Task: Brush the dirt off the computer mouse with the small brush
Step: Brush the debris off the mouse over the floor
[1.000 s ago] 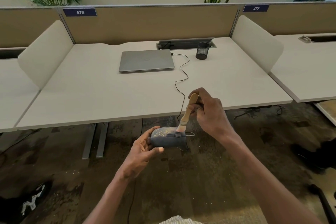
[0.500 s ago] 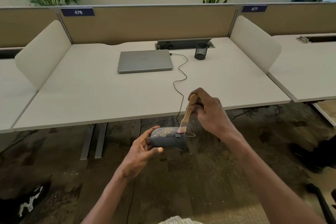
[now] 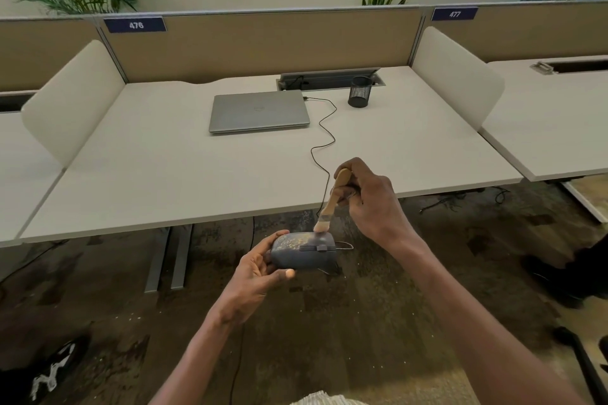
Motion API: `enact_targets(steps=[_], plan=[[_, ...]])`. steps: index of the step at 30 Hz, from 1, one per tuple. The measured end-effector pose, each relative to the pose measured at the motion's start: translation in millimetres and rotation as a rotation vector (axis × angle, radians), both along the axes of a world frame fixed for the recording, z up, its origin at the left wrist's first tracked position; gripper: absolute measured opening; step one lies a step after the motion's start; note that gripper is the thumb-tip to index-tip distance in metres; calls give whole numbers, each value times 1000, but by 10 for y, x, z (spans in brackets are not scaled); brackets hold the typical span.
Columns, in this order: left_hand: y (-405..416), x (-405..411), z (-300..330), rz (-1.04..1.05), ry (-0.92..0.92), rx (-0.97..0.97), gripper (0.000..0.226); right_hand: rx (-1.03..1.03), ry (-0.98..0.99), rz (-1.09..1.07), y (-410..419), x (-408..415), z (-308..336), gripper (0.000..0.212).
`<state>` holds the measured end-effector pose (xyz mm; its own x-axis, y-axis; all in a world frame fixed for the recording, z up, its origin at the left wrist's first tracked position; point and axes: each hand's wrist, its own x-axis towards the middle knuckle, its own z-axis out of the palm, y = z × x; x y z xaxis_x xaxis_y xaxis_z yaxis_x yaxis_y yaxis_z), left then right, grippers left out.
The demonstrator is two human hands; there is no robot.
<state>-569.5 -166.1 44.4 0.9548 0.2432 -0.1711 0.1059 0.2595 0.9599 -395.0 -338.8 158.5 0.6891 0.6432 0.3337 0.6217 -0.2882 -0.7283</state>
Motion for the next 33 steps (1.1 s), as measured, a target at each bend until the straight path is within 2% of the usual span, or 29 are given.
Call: enact_targets(steps=[6, 12, 18, 33], plan=[[21, -14, -33, 5, 10, 21, 79, -2, 21, 4, -17, -46, -6, 38], [-8, -26, -40, 0, 9, 21, 84, -34, -9, -2, 74, -64, -6, 28], [-3, -57, -71, 1, 24, 20, 86, -44, -2, 25, 36, -115, -21, 32], [8, -63, -108, 0, 17, 52, 81, -99, -72, -48, 13, -92, -1, 27]])
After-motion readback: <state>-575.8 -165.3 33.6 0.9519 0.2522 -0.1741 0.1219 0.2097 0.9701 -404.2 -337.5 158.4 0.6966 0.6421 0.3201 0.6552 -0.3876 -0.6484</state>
